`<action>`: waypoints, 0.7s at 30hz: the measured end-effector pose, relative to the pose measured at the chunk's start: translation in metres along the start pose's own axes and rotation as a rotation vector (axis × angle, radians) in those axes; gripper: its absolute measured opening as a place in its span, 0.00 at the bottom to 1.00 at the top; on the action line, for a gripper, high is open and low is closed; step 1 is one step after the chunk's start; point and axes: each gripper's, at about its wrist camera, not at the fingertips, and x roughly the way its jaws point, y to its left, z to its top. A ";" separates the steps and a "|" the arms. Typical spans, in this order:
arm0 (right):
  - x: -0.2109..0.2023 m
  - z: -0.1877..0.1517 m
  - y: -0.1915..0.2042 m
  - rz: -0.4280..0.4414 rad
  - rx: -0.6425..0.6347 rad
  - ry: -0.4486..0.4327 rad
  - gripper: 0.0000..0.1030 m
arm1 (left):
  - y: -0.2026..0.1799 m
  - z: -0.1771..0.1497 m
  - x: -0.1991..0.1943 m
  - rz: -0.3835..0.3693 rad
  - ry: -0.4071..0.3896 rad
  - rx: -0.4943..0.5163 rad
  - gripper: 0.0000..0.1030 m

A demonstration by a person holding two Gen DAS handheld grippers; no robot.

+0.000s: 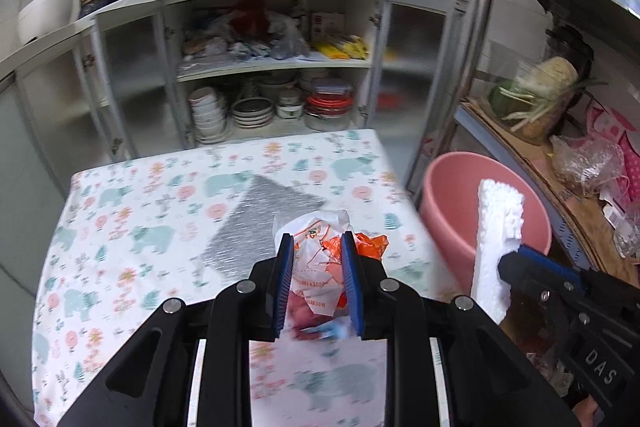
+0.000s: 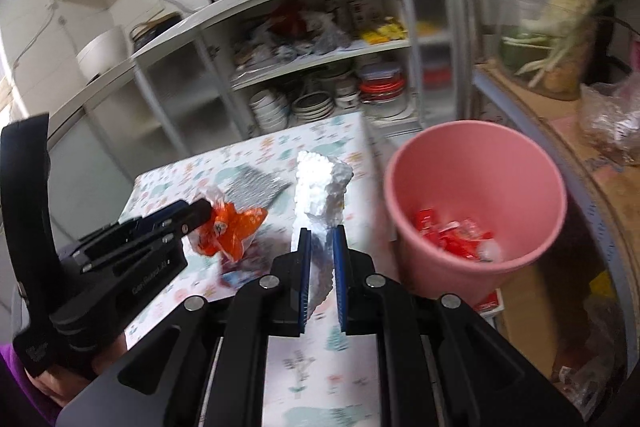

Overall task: Collect trash
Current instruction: 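Carry the wrapper and foam block over the pink bucket with both grippers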

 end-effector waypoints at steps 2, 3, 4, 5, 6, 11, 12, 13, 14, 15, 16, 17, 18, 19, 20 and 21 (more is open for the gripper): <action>-0.002 0.004 -0.011 -0.021 0.012 -0.012 0.11 | -0.016 0.004 0.007 -0.018 0.002 0.026 0.23; -0.002 0.008 -0.018 -0.036 0.020 -0.021 0.11 | -0.025 0.007 0.010 -0.030 0.002 0.042 0.23; -0.003 0.010 -0.023 -0.047 0.025 -0.028 0.11 | -0.031 0.009 0.013 -0.039 0.001 0.050 0.23; -0.003 0.012 -0.028 -0.058 0.030 -0.036 0.11 | -0.038 0.012 0.015 -0.050 -0.001 0.056 0.23; -0.004 0.015 -0.035 -0.073 0.034 -0.043 0.11 | -0.045 0.015 0.018 -0.063 -0.001 0.063 0.23; -0.001 0.023 -0.064 -0.151 0.054 -0.065 0.11 | -0.070 0.028 0.031 -0.128 -0.017 0.078 0.23; 0.001 0.025 -0.070 -0.172 0.056 -0.068 0.11 | -0.074 0.030 0.034 -0.136 -0.021 0.083 0.23; 0.003 0.026 -0.075 -0.188 0.060 -0.068 0.11 | -0.080 0.033 0.039 -0.153 -0.023 0.086 0.23; 0.006 0.027 -0.081 -0.205 0.065 -0.066 0.11 | -0.084 0.034 0.043 -0.164 -0.020 0.089 0.23; 0.008 0.028 -0.085 -0.215 0.066 -0.065 0.11 | -0.089 0.036 0.048 -0.181 -0.011 0.088 0.23; 0.011 0.029 -0.087 -0.226 0.066 -0.064 0.11 | -0.091 0.037 0.051 -0.196 -0.006 0.084 0.23; 0.014 0.029 -0.091 -0.237 0.068 -0.062 0.11 | -0.095 0.038 0.055 -0.214 0.001 0.082 0.23; 0.015 0.029 -0.094 -0.244 0.069 -0.061 0.11 | -0.101 0.039 0.060 -0.229 0.009 0.087 0.23; 0.017 0.029 -0.097 -0.252 0.070 -0.060 0.11 | -0.105 0.039 0.063 -0.233 0.012 0.093 0.23; 0.020 0.029 -0.100 -0.265 0.070 -0.060 0.11 | -0.110 0.039 0.066 -0.239 0.014 0.100 0.23; 0.022 0.030 -0.101 -0.272 0.069 -0.060 0.11 | -0.115 0.039 0.072 -0.247 0.018 0.108 0.23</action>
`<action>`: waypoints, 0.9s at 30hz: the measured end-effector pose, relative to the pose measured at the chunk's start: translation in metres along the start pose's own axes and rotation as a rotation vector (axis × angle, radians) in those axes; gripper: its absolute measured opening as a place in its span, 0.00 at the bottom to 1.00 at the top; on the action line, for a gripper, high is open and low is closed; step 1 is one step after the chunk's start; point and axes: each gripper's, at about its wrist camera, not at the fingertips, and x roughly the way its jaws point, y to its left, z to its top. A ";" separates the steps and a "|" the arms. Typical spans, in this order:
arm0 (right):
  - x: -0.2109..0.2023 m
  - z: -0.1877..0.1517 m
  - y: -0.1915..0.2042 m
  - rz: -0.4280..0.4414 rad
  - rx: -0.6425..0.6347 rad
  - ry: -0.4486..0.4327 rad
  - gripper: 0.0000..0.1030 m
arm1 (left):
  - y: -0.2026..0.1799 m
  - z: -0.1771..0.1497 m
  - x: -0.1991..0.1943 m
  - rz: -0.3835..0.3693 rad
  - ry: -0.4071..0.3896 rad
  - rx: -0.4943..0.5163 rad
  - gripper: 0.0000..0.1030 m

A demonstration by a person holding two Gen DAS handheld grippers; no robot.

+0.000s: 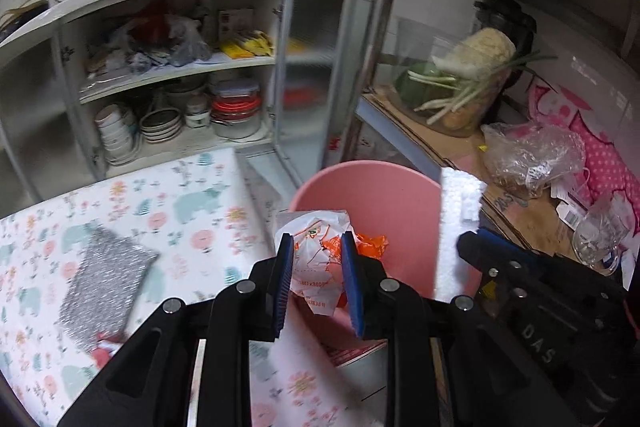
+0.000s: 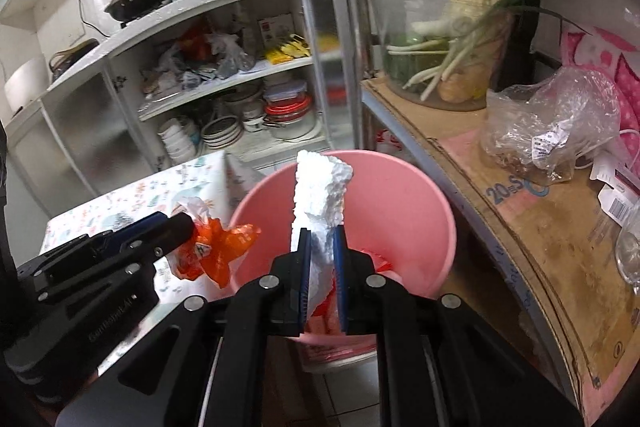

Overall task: Collect trash
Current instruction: 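Carry the wrapper and foam block over the pink bucket with both grippers, then open both grippers to drop the wrapper and foam block into the bucket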

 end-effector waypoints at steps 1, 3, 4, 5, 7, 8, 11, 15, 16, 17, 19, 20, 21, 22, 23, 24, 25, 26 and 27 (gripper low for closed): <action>0.003 0.000 -0.001 -0.010 0.000 0.000 0.11 | -0.003 0.000 0.005 -0.005 0.007 0.004 0.23; 0.010 0.000 -0.003 -0.025 -0.001 0.003 0.11 | -0.007 -0.001 0.014 -0.010 0.019 0.009 0.23; 0.013 0.000 -0.003 -0.029 -0.001 0.007 0.11 | -0.008 -0.001 0.020 -0.009 0.027 0.015 0.23; 0.016 0.000 -0.004 -0.031 0.001 0.012 0.11 | -0.009 -0.002 0.022 -0.008 0.030 0.020 0.23; 0.021 -0.001 -0.004 -0.039 -0.001 0.019 0.11 | -0.009 -0.004 0.030 -0.008 0.041 0.024 0.23; 0.023 -0.001 -0.004 -0.042 -0.002 0.022 0.11 | -0.010 -0.004 0.033 -0.008 0.044 0.024 0.23; 0.026 -0.001 -0.003 -0.051 -0.006 0.024 0.11 | -0.008 -0.005 0.040 -0.007 0.054 0.028 0.23; 0.029 0.000 -0.002 -0.060 -0.008 0.030 0.12 | -0.006 -0.006 0.046 -0.015 0.063 0.030 0.25; 0.030 0.000 -0.002 -0.062 -0.009 0.033 0.12 | -0.005 -0.006 0.047 -0.017 0.065 0.030 0.26; 0.031 0.000 -0.003 -0.063 -0.009 0.036 0.13 | -0.004 -0.006 0.048 -0.018 0.066 0.028 0.26; 0.032 0.001 -0.003 -0.072 -0.010 0.041 0.13 | -0.004 -0.004 0.050 -0.022 0.064 0.025 0.28; 0.033 0.002 -0.003 -0.070 -0.012 0.044 0.13 | -0.003 -0.003 0.050 -0.026 0.063 0.026 0.30; 0.034 0.002 -0.003 -0.071 -0.014 0.045 0.15 | -0.002 -0.004 0.049 -0.027 0.061 0.026 0.32; 0.034 0.002 -0.002 -0.074 -0.016 0.047 0.16 | -0.001 -0.003 0.048 -0.029 0.058 0.027 0.33; 0.035 0.003 -0.002 -0.072 -0.017 0.048 0.19 | -0.001 -0.003 0.048 -0.031 0.057 0.026 0.36; 0.035 0.003 -0.002 -0.071 -0.017 0.048 0.21 | 0.000 -0.002 0.047 -0.031 0.056 0.026 0.38; 0.035 0.003 -0.002 -0.072 -0.015 0.047 0.21 | 0.000 -0.002 0.046 -0.031 0.055 0.025 0.38; 0.033 0.004 -0.002 -0.070 -0.013 0.046 0.21 | 0.000 -0.002 0.044 -0.032 0.053 0.027 0.38; 0.033 0.004 -0.002 -0.068 -0.012 0.045 0.21 | -0.001 -0.001 0.042 -0.031 0.049 0.031 0.39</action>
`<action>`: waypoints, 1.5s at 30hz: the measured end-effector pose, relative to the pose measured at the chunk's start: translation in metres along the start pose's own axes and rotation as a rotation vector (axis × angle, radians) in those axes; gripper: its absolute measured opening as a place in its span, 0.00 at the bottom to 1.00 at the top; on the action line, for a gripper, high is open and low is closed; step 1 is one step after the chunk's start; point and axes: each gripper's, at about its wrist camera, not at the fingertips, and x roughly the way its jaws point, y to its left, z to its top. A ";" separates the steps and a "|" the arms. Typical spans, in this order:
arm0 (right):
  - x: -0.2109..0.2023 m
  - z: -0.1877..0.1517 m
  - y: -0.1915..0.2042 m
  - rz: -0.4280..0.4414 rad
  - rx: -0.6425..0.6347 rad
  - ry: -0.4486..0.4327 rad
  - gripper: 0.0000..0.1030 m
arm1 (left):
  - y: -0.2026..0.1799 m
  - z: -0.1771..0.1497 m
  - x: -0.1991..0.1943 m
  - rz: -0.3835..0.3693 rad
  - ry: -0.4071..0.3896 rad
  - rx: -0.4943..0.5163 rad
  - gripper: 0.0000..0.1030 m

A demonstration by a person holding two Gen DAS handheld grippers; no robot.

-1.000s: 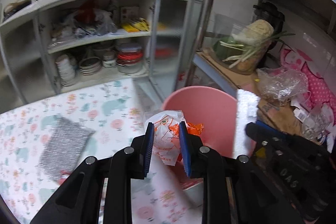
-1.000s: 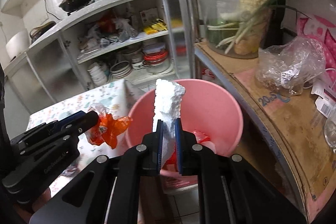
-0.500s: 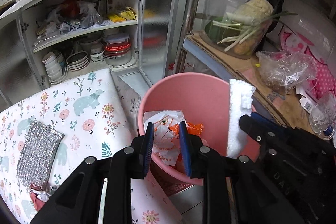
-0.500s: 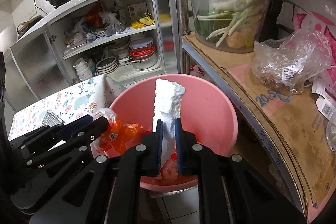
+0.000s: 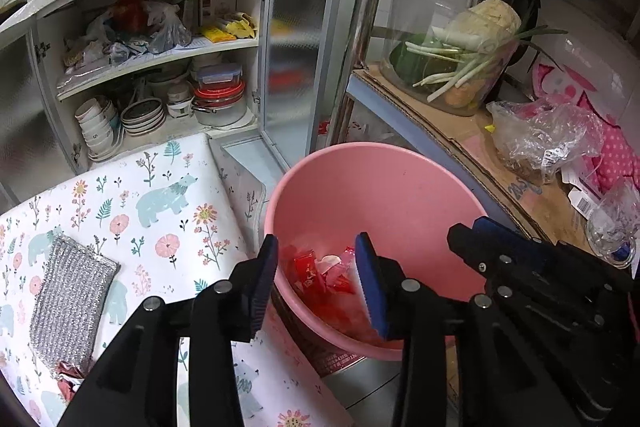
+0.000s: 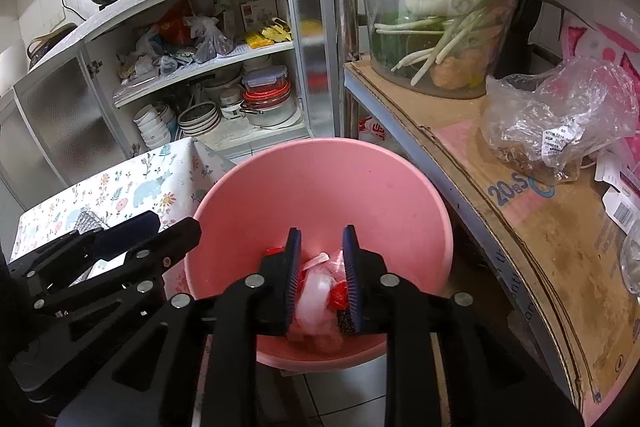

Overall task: Collect trash
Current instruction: 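Open both grippers to drop the wrapper and foam block into the bucket, then move both open grippers back over the table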

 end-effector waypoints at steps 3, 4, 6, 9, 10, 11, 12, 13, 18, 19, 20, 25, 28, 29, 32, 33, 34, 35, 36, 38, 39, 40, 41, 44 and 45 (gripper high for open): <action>-0.006 -0.001 0.001 0.013 0.008 -0.006 0.21 | -0.001 0.002 -0.008 0.003 -0.014 0.011 0.39; -0.008 -0.001 0.001 0.017 0.009 -0.008 0.21 | -0.001 0.003 -0.010 0.003 -0.018 0.012 0.39; -0.013 -0.002 0.001 0.027 0.011 -0.012 0.21 | -0.003 0.004 -0.017 0.006 -0.028 0.010 0.40; -0.021 -0.004 0.004 0.046 0.013 -0.016 0.21 | -0.002 0.004 -0.027 0.010 -0.036 0.006 0.41; -0.024 -0.005 0.005 0.052 0.011 -0.019 0.21 | -0.002 0.003 -0.031 0.013 -0.040 0.007 0.41; -0.029 -0.007 0.007 0.061 0.010 -0.023 0.21 | -0.002 0.002 -0.035 0.016 -0.043 0.008 0.43; -0.031 -0.008 0.008 0.069 0.009 -0.025 0.21 | -0.003 0.001 -0.039 0.018 -0.046 0.009 0.43; -0.035 -0.009 0.009 0.076 0.009 -0.027 0.21 | -0.002 0.000 -0.044 0.021 -0.050 0.011 0.44; -0.053 -0.017 0.019 0.120 0.001 -0.040 0.21 | 0.001 -0.006 -0.065 0.042 -0.071 0.018 0.45; -0.056 -0.018 0.021 0.128 -0.002 -0.042 0.21 | 0.002 -0.009 -0.070 0.048 -0.074 0.019 0.45; -0.059 -0.019 0.023 0.137 -0.004 -0.044 0.22 | 0.004 -0.011 -0.075 0.052 -0.075 0.019 0.46; -0.071 -0.026 0.037 0.180 -0.017 -0.040 0.23 | 0.016 -0.022 -0.094 0.073 -0.082 0.011 0.47; -0.075 -0.031 0.046 0.202 -0.027 -0.035 0.27 | 0.024 -0.028 -0.103 0.085 -0.084 0.007 0.47; -0.076 -0.032 0.049 0.208 -0.031 -0.034 0.28 | 0.027 -0.030 -0.106 0.090 -0.087 0.005 0.47; -0.079 -0.035 0.057 0.223 -0.043 -0.028 0.28 | 0.037 -0.035 -0.113 0.098 -0.089 -0.007 0.47; -0.079 -0.037 0.061 0.229 -0.050 -0.024 0.29 | 0.041 -0.037 -0.115 0.100 -0.088 -0.015 0.47; -0.079 -0.037 0.064 0.233 -0.056 -0.021 0.29 | 0.045 -0.038 -0.117 0.102 -0.088 -0.021 0.47; -0.080 -0.038 0.067 0.238 -0.061 -0.019 0.29 | 0.048 -0.039 -0.119 0.102 -0.089 -0.026 0.47; -0.080 -0.039 0.071 0.245 -0.066 -0.016 0.29 | 0.051 -0.040 -0.121 0.102 -0.088 -0.029 0.47; -0.081 -0.041 0.077 0.261 -0.070 -0.011 0.29 | 0.059 -0.043 -0.126 0.104 -0.088 -0.037 0.47; -0.081 -0.043 0.081 0.272 -0.073 -0.004 0.29 | 0.065 -0.046 -0.130 0.102 -0.089 -0.040 0.47; -0.081 -0.044 0.083 0.278 -0.074 0.001 0.29 | 0.070 -0.048 -0.133 0.103 -0.092 -0.045 0.47; -0.080 -0.045 0.086 0.286 -0.077 0.006 0.29 | 0.078 -0.051 -0.138 0.107 -0.095 -0.049 0.47; -0.077 -0.049 0.097 0.313 -0.089 0.021 0.30 | 0.099 -0.057 -0.148 0.128 -0.102 -0.070 0.48; -0.075 -0.051 0.102 0.326 -0.094 0.029 0.31 | 0.108 -0.058 -0.152 0.135 -0.103 -0.080 0.48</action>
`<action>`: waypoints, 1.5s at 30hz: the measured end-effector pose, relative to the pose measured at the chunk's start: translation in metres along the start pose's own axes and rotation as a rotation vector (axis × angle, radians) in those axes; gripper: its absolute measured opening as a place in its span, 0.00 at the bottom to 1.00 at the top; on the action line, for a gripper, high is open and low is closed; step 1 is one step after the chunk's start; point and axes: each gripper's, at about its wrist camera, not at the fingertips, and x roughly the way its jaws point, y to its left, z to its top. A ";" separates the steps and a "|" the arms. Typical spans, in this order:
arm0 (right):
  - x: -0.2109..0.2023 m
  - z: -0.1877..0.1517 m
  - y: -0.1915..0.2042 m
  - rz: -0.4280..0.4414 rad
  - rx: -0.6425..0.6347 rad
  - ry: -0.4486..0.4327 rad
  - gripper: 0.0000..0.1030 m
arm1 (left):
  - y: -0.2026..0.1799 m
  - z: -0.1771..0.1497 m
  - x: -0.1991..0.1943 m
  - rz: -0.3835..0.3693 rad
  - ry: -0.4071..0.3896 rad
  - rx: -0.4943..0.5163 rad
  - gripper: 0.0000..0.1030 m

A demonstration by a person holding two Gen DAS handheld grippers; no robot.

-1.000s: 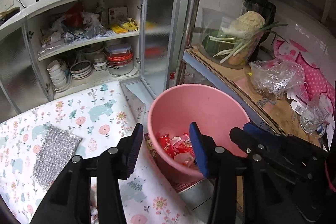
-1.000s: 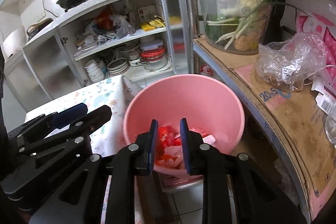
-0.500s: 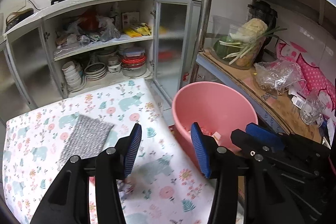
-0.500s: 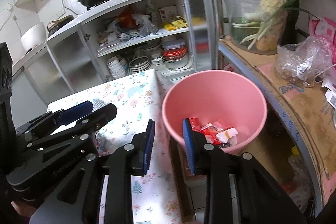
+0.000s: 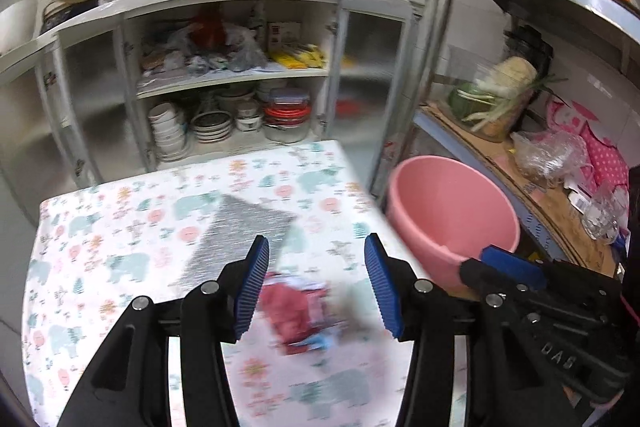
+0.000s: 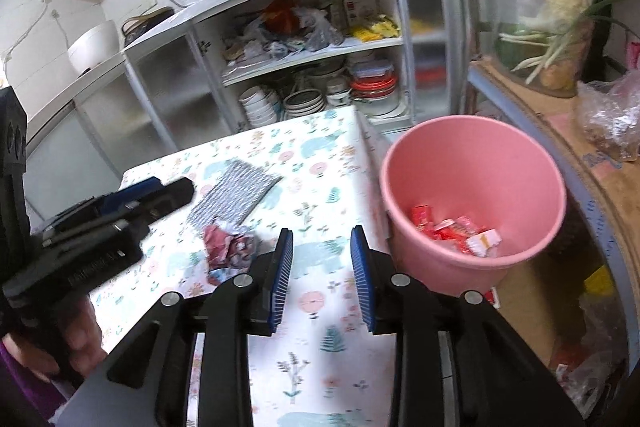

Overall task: Collect trash
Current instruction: 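Move both open grippers back over the table, then grasp the grey steel wool pad with the left gripper while the right grasps the crumpled red-and-white paper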

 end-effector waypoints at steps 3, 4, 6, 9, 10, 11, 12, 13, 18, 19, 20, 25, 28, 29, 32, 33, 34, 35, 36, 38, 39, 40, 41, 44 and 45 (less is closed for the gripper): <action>0.009 -0.002 0.010 0.027 -0.008 0.021 0.35 | 0.032 -0.003 -0.006 0.039 -0.002 -0.025 0.50; 0.013 -0.003 0.014 0.038 -0.012 0.031 0.35 | 0.042 -0.004 -0.006 0.053 -0.001 -0.033 0.50; 0.019 -0.004 0.021 0.056 -0.022 0.051 0.36 | 0.064 -0.007 -0.004 0.091 0.011 -0.059 0.51; 0.030 -0.006 0.033 0.081 -0.041 0.076 0.36 | 0.087 -0.009 0.007 0.106 0.057 -0.098 0.52; 0.033 -0.006 0.036 0.088 -0.048 0.085 0.36 | 0.091 -0.010 0.012 0.103 0.072 -0.104 0.52; 0.037 -0.007 0.041 0.095 -0.060 0.099 0.36 | 0.094 -0.010 0.016 0.099 0.084 -0.105 0.52; 0.041 -0.007 0.046 0.102 -0.071 0.110 0.36 | 0.097 -0.010 0.023 0.099 0.101 -0.103 0.52; 0.043 -0.008 0.049 0.107 -0.079 0.117 0.36 | 0.098 -0.011 0.028 0.097 0.110 -0.102 0.52; 0.059 -0.006 0.063 0.127 -0.121 0.155 0.36 | 0.099 -0.007 0.066 0.059 0.180 -0.087 0.53; 0.063 -0.006 0.065 0.128 -0.125 0.163 0.36 | 0.099 -0.007 0.073 0.063 0.193 -0.084 0.53; 0.065 -0.005 0.066 0.129 -0.128 0.168 0.36 | 0.098 -0.007 0.079 0.068 0.202 -0.082 0.53; 0.083 -0.006 0.073 0.135 -0.142 0.208 0.36 | 0.094 -0.012 0.105 0.056 0.258 -0.081 0.53; 0.088 -0.008 0.077 0.145 -0.147 0.214 0.42 | 0.088 -0.018 0.112 0.091 0.257 -0.042 0.53; 0.090 -0.009 0.079 0.151 -0.150 0.221 0.43 | 0.084 -0.020 0.113 0.105 0.251 -0.021 0.53; 0.090 -0.011 0.081 0.148 -0.159 0.209 0.43 | 0.082 -0.022 0.113 0.117 0.229 -0.018 0.51; 0.089 -0.011 0.082 0.149 -0.160 0.203 0.43 | 0.082 -0.022 0.112 0.123 0.222 -0.018 0.44; 0.089 -0.011 0.081 0.151 -0.158 0.202 0.43 | 0.082 -0.022 0.111 0.129 0.217 -0.016 0.41; 0.089 -0.010 0.081 0.153 -0.154 0.201 0.43 | 0.082 -0.022 0.110 0.126 0.211 -0.014 0.30; 0.089 -0.010 0.080 0.159 -0.148 0.199 0.42 | 0.082 -0.022 0.109 0.129 0.206 -0.011 0.20; 0.087 -0.011 0.077 0.165 -0.144 0.193 0.38 | 0.079 -0.023 0.107 0.128 0.196 -0.002 0.13; 0.086 -0.011 0.077 0.168 -0.139 0.191 0.36 | 0.079 -0.023 0.105 0.126 0.194 -0.004 0.12; 0.086 -0.011 0.075 0.173 -0.133 0.189 0.35 | 0.078 -0.024 0.103 0.128 0.189 -0.005 0.11; 0.085 -0.011 0.075 0.176 -0.127 0.188 0.34 | 0.077 -0.024 0.101 0.133 0.183 -0.005 0.11; 0.080 -0.012 0.075 0.180 -0.117 0.174 0.30 | 0.076 -0.023 0.093 0.140 0.164 -0.013 0.10; 0.078 -0.012 0.075 0.181 -0.113 0.169 0.29 | 0.076 -0.022 0.089 0.146 0.154 -0.016 0.10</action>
